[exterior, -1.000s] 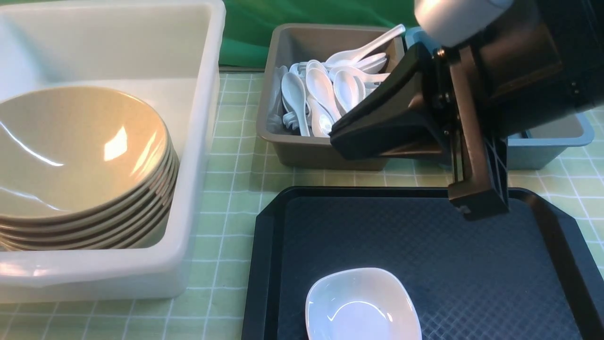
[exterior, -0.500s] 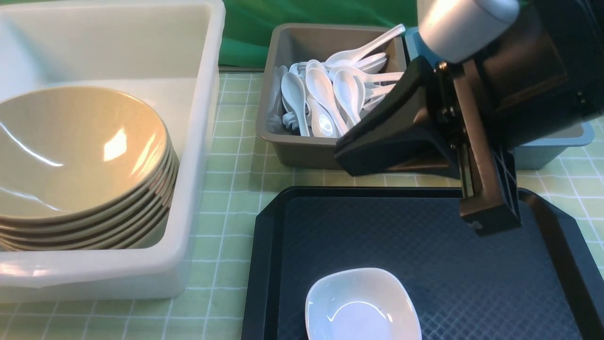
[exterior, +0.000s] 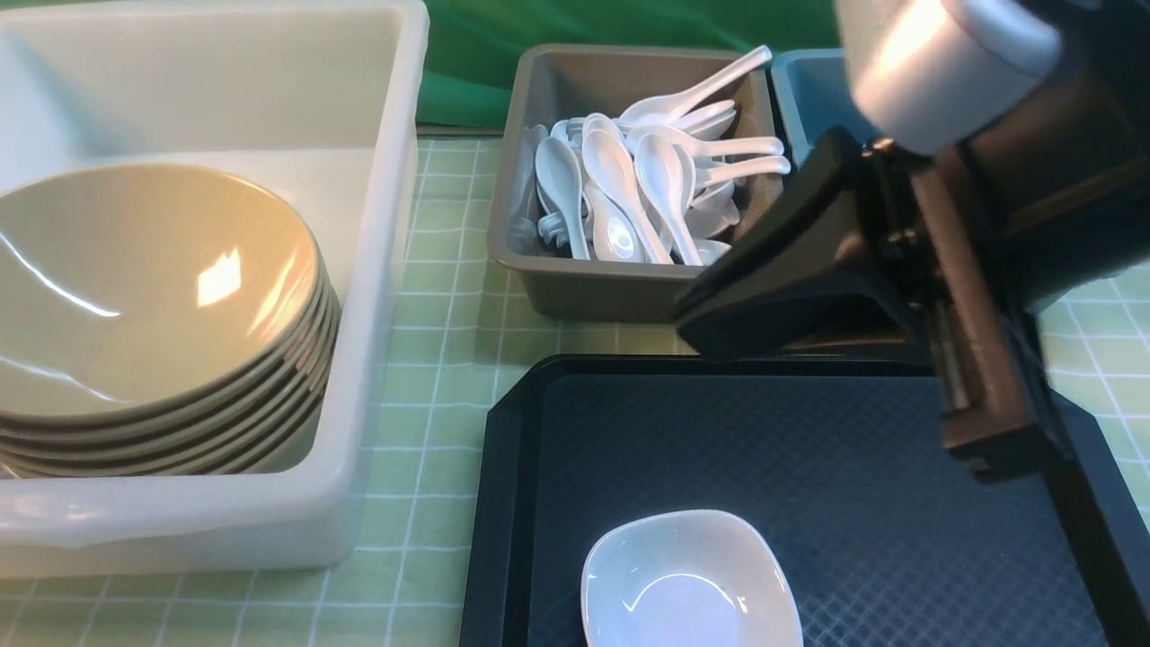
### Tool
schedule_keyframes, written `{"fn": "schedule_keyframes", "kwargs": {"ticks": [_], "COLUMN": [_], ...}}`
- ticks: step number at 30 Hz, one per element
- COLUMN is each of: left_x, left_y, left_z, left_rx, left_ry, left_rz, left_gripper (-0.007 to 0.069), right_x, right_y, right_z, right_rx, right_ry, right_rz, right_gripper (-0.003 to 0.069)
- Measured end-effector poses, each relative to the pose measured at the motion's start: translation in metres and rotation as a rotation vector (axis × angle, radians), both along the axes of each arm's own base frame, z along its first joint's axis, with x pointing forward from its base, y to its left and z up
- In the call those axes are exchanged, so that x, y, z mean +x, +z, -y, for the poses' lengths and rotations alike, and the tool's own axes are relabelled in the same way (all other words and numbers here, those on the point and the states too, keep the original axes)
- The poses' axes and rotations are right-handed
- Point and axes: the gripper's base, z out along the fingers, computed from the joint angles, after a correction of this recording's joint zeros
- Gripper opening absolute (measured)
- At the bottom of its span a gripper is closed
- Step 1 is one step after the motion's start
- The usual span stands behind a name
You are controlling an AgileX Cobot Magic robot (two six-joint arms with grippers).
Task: On green table put chopsticks spoon bowls plates into blue grey white boxes.
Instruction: 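Place the white bowl into the white bin with the other dishes with the left gripper, then grasp the small white bowl on the black tray by its rim with the left gripper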
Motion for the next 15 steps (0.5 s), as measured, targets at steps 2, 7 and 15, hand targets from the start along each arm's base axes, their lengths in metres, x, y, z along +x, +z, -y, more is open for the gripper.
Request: {"fn": "schedule_keyframes", "kwargs": {"ticks": [2,7,15], "left_x": [-0.007,-0.016,-0.040], "left_y": [0.024,0.069,0.072], "left_z": [0.008,0.066,0.218], "left_rx": [0.045,0.070,-0.198], "left_ry": [-0.011,-0.285,-1.049], "left_rz": [0.015,0.132,0.298], "left_gripper": [0.0664,0.0662,0.0569], "right_x": [-0.003,-0.016,-0.040], "right_y": [0.002,0.008,0.018], "right_z": [0.006,0.027,0.065], "right_rx": [-0.026,-0.107,-0.205], "right_ry": [-0.037,-0.127,-0.329], "right_rz": [0.004,0.013,0.018], "right_gripper": [0.0047,0.0047,0.0047]}}
